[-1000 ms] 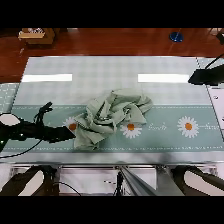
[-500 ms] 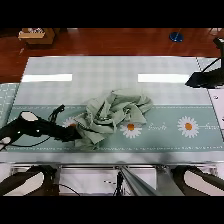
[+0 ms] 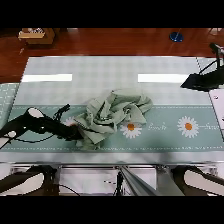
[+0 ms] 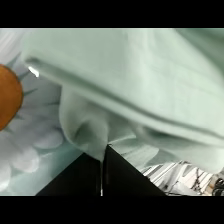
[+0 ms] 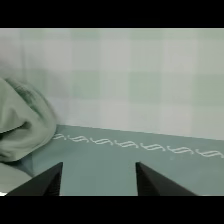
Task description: Fold the shirts.
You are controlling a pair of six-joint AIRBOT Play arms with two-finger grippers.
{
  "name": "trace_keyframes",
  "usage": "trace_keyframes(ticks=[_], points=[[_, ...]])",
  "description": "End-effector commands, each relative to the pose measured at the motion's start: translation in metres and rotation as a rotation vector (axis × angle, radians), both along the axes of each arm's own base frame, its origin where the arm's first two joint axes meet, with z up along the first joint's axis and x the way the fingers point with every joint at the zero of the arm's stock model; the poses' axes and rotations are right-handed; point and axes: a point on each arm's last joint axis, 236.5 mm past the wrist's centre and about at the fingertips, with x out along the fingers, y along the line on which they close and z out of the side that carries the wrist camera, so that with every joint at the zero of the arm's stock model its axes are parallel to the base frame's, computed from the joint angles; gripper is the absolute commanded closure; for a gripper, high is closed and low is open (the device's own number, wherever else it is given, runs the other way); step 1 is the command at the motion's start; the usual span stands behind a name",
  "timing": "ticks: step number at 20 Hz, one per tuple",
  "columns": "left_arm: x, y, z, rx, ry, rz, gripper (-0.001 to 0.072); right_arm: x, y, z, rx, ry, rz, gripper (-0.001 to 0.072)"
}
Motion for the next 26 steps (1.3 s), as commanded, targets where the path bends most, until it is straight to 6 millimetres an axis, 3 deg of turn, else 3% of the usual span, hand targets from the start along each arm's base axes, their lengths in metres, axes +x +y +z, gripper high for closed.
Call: trace_keyframes(ticks=[1,9,16,19,21,23,25,26], points=[[0.0,-0.003,0.01,-0.02,-0.014,-0.007,0.0684,0.002,0.032,-0.022,0.188,0.086,0.031,0.0178],[0.008,-0.004,0.028,-0.021,-0.108,-0.009,0.0684,0.01,0.082,-0.098,0.241,0.224,0.125,0.0178],[0.008,-0.004,0.028,-0.021,-0.108,-0.009,0.0684,0.017,0.122,-0.128,0.302,0.249,0.159,0.018],[0.008,-0.004,0.028,-0.021,-0.108,-0.009,0.0684,0.008,0.144,-0.136,0.318,0.289,0.2,0.0205],[0.008,-0.004,0.028,-0.021,-0.108,-0.009,0.0683,0.001,0.158,-0.14,0.296,0.304,0.243,0.0345],[0.01,-0.004,0.03,-0.023,-0.115,-0.011,0.0684,-0.003,0.167,-0.138,0.296,0.307,0.268,0.0683],[0.024,-0.005,0.047,-0.032,-0.172,-0.024,0.0685,-0.006,0.165,-0.12,0.314,0.307,0.282,0.0688],[0.04,-0.004,0.063,-0.032,-0.241,-0.022,0.0685,-0.005,0.16,-0.105,0.314,0.28,0.289,0.0689]])
